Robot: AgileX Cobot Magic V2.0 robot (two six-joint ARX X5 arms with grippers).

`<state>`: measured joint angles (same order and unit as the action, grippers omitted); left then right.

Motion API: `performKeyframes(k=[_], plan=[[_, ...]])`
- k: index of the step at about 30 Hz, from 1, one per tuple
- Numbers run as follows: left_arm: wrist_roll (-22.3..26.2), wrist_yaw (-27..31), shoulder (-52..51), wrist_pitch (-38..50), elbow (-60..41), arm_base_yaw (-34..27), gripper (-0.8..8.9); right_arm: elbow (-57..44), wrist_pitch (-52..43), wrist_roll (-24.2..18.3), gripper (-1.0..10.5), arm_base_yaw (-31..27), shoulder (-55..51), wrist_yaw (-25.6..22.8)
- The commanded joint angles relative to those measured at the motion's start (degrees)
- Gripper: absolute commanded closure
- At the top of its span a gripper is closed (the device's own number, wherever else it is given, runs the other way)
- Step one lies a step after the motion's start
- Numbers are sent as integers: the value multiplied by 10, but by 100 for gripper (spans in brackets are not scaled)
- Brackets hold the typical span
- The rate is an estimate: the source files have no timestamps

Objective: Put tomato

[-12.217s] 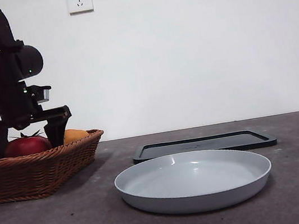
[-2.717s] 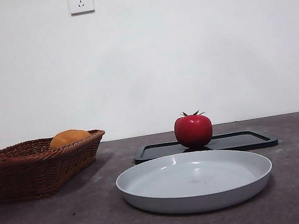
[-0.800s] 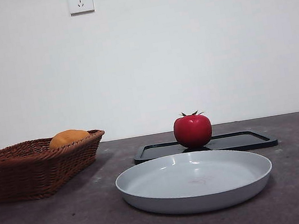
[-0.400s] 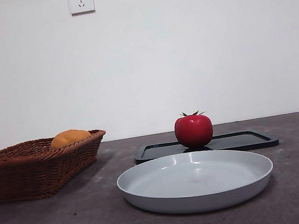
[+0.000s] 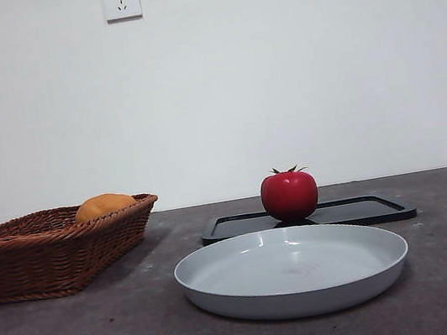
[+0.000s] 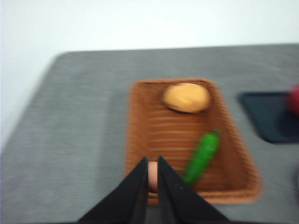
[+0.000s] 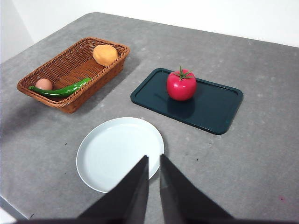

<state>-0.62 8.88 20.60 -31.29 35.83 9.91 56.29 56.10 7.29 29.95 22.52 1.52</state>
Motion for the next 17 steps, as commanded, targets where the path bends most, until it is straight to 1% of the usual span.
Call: performKeyframes(k=[1,4,7,9,14,17], plan=[[19,1,-41,58,-63,-38,785,7,-6,-2,914,4,2,0],[15,1,-84,118,-135,-70,785,7,-6,-2,914,4,2,0],[-6,-3,-120,156,-196,-84,785,7,-6,-2,914,4,2,0],[-7,-20,-137,176,-229,-88,785,7,-6,-2,914,4,2,0],[-7,-75,-164,191,-286,-93,785,7,-6,-2,914,4,2,0],[-7,-78,-174,196,-309,-93,785,7,-6,-2,914,4,2,0]])
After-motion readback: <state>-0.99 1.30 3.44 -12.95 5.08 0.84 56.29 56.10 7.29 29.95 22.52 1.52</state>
